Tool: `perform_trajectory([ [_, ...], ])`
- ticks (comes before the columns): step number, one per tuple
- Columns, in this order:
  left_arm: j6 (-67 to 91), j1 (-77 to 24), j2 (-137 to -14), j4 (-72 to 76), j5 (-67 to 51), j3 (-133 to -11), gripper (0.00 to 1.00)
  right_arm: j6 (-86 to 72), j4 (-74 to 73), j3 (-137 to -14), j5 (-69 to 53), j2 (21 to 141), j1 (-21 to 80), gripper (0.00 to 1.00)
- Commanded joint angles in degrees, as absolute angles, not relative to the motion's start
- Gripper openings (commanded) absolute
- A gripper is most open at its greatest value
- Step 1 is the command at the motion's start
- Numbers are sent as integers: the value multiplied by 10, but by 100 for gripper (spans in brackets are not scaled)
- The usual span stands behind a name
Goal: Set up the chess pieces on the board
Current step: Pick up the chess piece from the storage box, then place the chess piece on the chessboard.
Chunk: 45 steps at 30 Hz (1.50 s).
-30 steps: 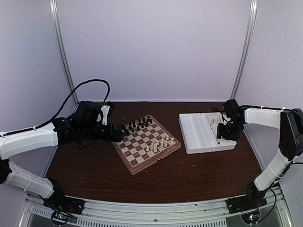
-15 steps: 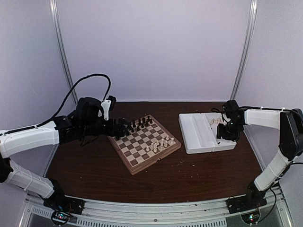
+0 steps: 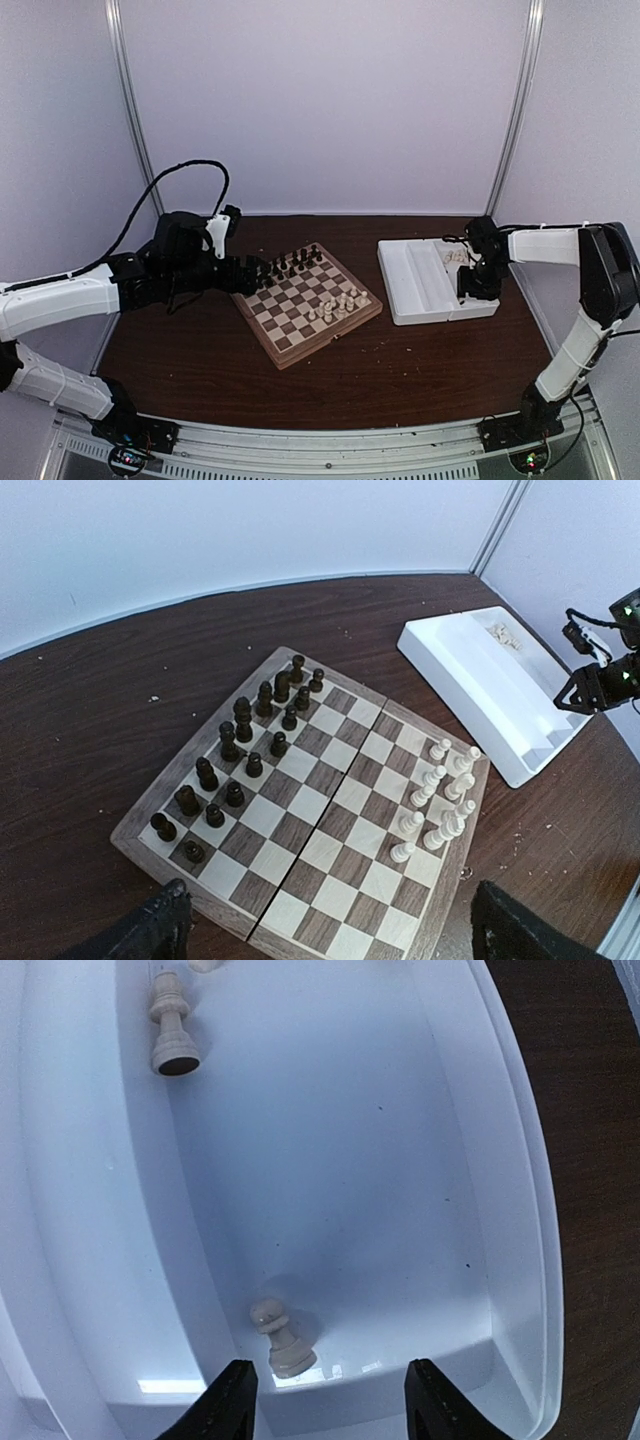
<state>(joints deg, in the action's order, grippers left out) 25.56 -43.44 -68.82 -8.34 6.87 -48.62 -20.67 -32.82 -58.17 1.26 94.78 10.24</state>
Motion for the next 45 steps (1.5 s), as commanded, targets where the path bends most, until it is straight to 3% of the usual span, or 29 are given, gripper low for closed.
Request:
perform_trajectory([
  [1,232,-431,-678,-39,77,-492,98,-194,-318,-603,3,971,100,50],
  [9,227,-431,-694,-50,80,-504,98,-178,-329,-616,-23,1026,100,40],
  [14,227,-431,-706,-49,76,-511,98,-181,-330,-626,-9,1030,100,17],
  [16,227,-431,-708,-50,74,-513,98,-184,-327,-627,-3,1014,100,14],
  [25,231,-431,-709,-44,70,-502,98,-176,-282,-595,4,887,100,11],
  [36,243,-431,-725,-23,14,-501,98,-154,-30,-484,-366,768,127,15],
  [40,272,-430,-754,18,-54,-515,97,-157,42,-464,-445,750,165,16],
  [45,349,-431,-814,78,-152,-551,95,-129,74,-462,-433,741,243,20],
])
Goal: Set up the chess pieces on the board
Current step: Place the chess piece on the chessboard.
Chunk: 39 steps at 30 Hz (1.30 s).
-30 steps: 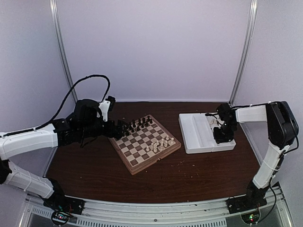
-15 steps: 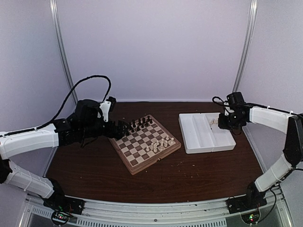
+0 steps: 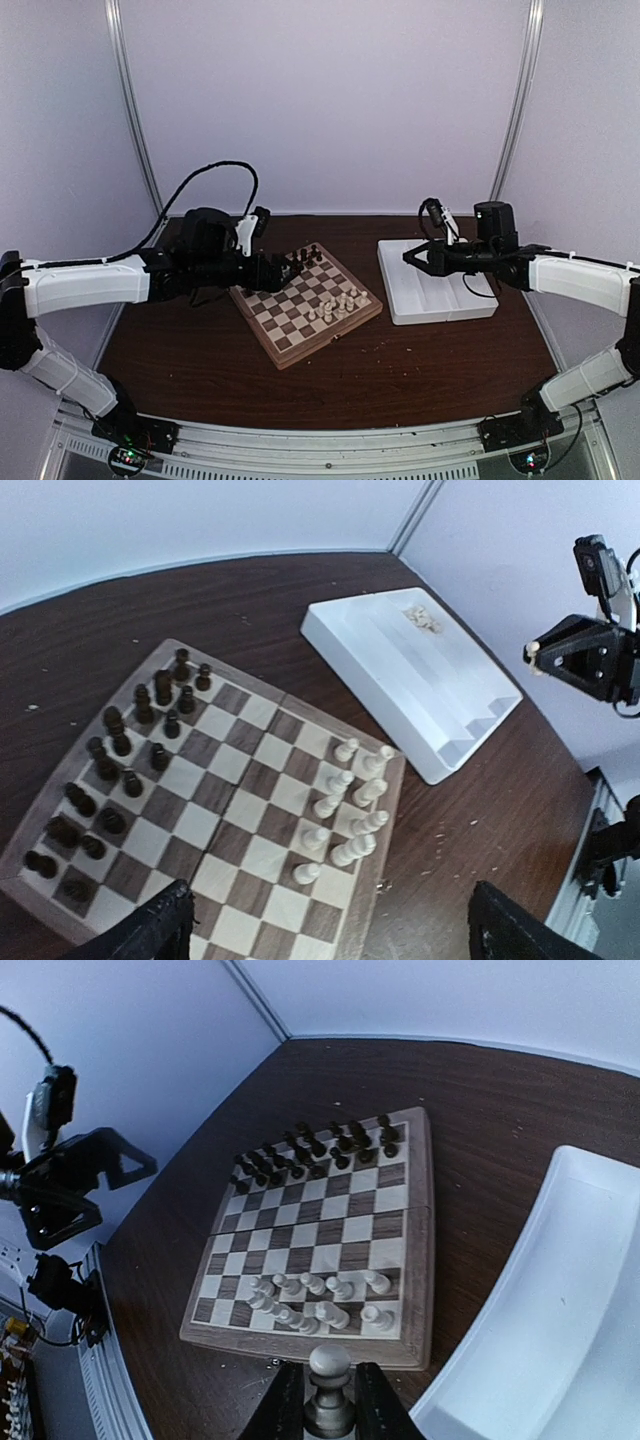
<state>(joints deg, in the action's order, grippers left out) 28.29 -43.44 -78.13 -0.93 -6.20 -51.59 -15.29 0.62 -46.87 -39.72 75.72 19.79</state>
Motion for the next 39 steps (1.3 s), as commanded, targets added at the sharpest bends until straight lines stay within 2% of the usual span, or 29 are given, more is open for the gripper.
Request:
perform_trajectory([
  [1,361,-431,-823,94,-169,-553,95,-124,81,-462,-421,742,259,20],
  [8,392,-432,-851,133,-230,-568,94,-114,95,-500,-366,792,338,18],
  [17,331,-431,-786,-27,-136,-541,96,-100,116,-538,-251,875,454,16],
  [23,358,-421,-745,-125,-71,-522,96,-79,116,-584,-143,962,531,13],
  [39,385,-388,-693,-157,-105,-459,96,-112,170,-656,-3,1091,637,12],
])
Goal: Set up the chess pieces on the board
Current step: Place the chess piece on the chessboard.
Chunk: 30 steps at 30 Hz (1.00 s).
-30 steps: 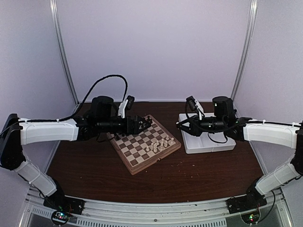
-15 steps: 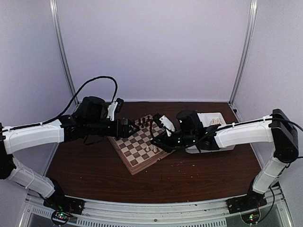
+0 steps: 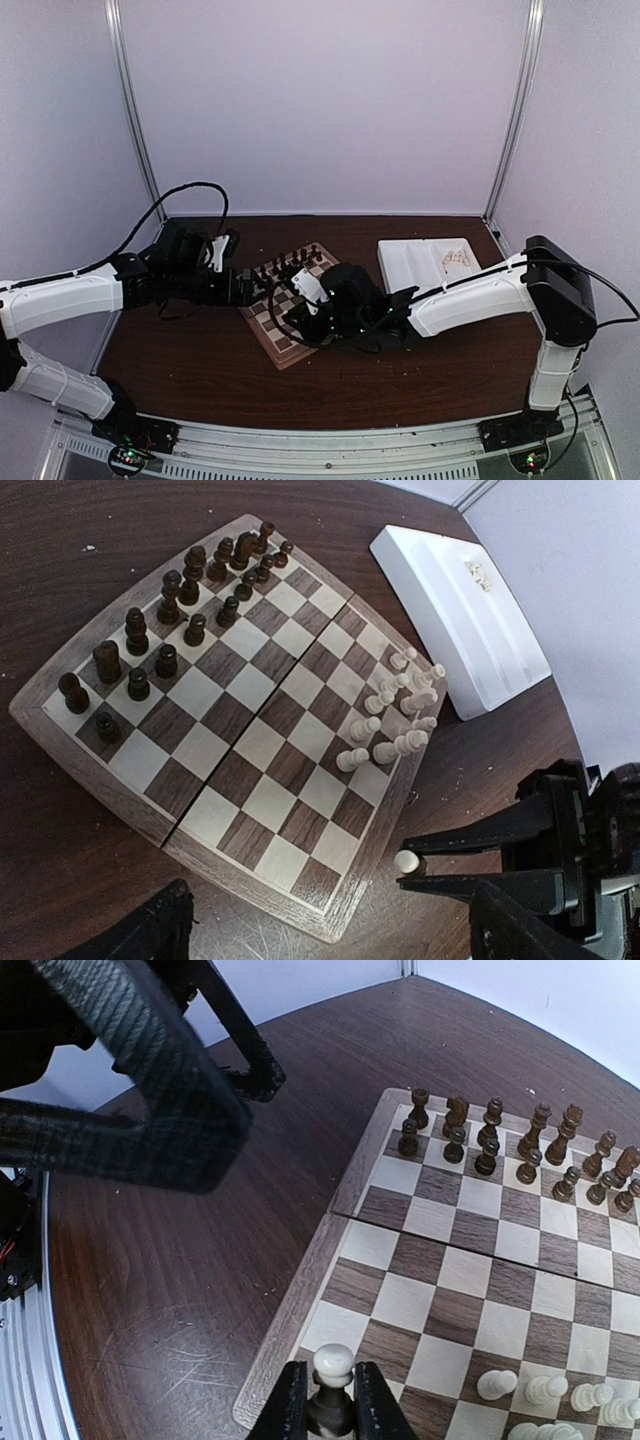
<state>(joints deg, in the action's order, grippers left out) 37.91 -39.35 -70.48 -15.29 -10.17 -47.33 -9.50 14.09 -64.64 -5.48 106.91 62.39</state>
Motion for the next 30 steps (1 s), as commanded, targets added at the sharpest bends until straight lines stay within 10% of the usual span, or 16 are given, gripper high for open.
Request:
perform_trajectory([
  [1,386,-388,-693,-157,-107,-457,96,-118,175,-657,-3,1096,637,13],
  [30,393,-347,-733,-125,-176,-408,94,-134,126,-750,18,1216,645,22],
])
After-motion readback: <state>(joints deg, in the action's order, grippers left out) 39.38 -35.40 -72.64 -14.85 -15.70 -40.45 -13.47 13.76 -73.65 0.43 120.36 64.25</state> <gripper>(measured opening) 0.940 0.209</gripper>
